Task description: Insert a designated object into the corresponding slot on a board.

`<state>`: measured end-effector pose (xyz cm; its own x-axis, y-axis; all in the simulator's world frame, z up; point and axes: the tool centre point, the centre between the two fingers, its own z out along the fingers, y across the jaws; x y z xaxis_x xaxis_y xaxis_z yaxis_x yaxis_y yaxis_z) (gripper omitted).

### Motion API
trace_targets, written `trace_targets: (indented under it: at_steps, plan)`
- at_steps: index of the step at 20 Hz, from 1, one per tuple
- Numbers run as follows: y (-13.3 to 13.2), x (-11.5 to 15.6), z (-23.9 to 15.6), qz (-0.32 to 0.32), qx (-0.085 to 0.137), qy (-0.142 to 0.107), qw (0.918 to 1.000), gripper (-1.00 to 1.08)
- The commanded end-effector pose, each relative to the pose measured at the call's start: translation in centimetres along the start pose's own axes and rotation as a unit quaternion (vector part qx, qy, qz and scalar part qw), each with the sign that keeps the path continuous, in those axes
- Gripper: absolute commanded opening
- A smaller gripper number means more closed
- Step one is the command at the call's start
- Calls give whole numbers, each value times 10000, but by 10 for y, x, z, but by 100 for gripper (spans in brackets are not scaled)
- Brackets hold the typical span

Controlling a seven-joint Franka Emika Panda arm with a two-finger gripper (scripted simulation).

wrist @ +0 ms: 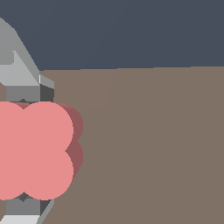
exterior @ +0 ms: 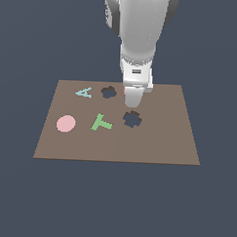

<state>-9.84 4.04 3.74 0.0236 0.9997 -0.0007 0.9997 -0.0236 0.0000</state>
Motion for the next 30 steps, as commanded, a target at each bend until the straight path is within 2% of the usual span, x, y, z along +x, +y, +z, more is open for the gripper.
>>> trace_targets:
  at_steps: [1, 8, 15, 22, 30]
  plan:
    - [-3, -15, -1, -360, -4, 0, 9994, -100]
    - [-5, -48, -2, -1122, -5, -2, 9937, -100]
    - [-3, -69, -3, -1621, -6, -3, 9868, -100]
    - [0, -80, -3, -1876, -6, -3, 9822, -100]
    - [0, -82, 0, -1900, -2, -3, 9818, -100]
